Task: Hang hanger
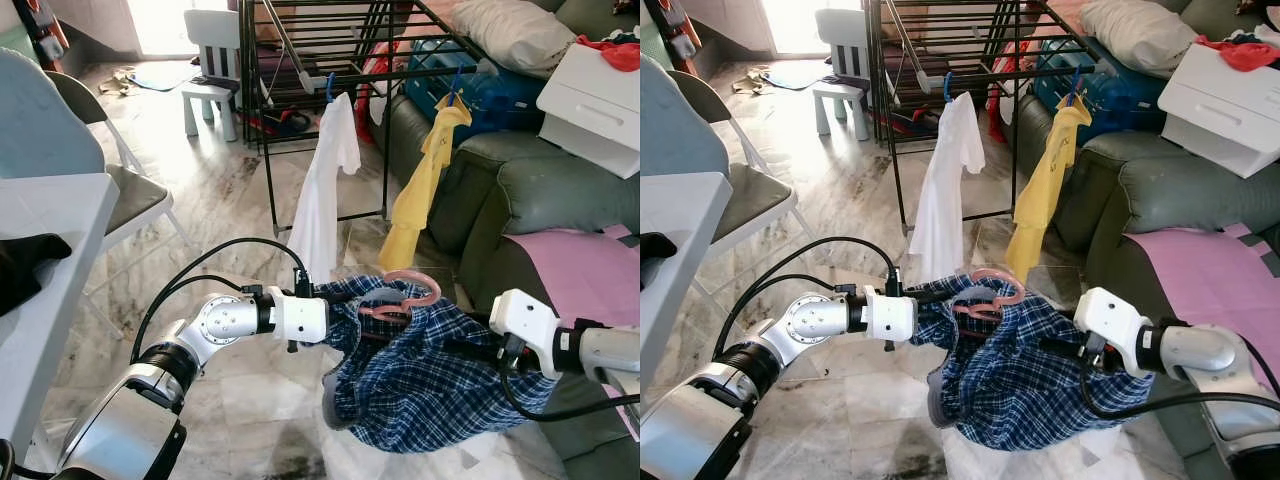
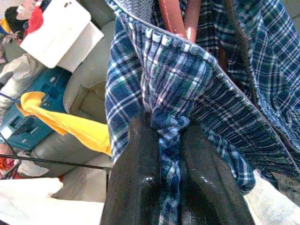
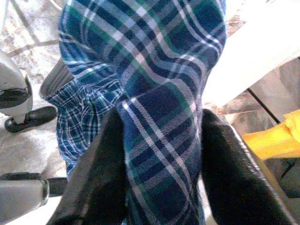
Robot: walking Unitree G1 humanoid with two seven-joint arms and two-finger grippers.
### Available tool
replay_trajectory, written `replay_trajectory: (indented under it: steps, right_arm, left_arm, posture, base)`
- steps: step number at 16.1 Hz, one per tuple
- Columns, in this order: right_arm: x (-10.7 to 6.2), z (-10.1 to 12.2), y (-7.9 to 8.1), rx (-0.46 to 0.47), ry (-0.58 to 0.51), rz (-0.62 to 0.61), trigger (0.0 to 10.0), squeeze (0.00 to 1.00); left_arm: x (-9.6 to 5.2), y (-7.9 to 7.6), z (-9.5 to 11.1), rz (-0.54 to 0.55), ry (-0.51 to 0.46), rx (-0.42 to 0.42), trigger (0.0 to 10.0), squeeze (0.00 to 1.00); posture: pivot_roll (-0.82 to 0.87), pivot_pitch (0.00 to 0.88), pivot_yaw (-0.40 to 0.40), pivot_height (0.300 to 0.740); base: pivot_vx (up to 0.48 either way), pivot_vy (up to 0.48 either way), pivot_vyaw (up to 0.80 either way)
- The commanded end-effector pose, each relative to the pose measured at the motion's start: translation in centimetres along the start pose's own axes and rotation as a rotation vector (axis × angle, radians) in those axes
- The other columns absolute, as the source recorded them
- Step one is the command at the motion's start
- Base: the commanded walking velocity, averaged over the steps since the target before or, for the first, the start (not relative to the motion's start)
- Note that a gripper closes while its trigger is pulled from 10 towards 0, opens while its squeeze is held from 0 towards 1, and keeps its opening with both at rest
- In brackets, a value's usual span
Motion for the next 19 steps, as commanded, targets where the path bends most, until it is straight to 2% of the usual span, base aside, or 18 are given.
replay_trajectory:
  steps: [1,10,18,19]
  right_arm:
    - [-0.1,0.1,0.0,-0.011,0.003,0.029,0.0,0.00]
    - [0.1,0.0,1.1,0.023,-0.010,0.071,0.0,0.00]
    - [0.1,-0.3,0.9,0.025,-0.007,0.044,0.0,0.00]
    - [0.2,-0.3,0.9,0.025,-0.006,0.039,0.0,0.00]
  left_arm:
    - [0.3,0.0,0.6,-0.004,-0.031,0.016,0.0,0.00]
    - [0.6,-0.2,0.8,0.003,-0.042,0.011,0.0,0.00]
    - [0.7,0.1,0.7,0.025,-0.032,0.010,0.0,0.00]
    - [0.7,0.2,0.4,0.033,-0.011,-0.010,10.0,0.00]
  posture:
    - [0.05,0.000,-0.056,0.740]
    - [0.05,0.000,-0.059,0.740]
    - [0.05,0.000,-0.066,0.740]
    - [0.05,0.000,-0.066,0.740]
  base:
    - [0.000,0.000,0.00]
    - [0.000,0.000,0.00]
    - [0.000,0.000,0.00]
    - [0.000,0.000,0.00]
Point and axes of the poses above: a point about 5 cm out from each wrist's last joint towards the gripper, its own x axis pointing out of the wrist towards the gripper, its own z axis along the axis of the wrist's last joint, y = z × x, the point moved 4 cm from there along x, pointing out of the wrist towards the gripper, and after that the axes turned 14 degrees about -x, right-handed, at the moved point
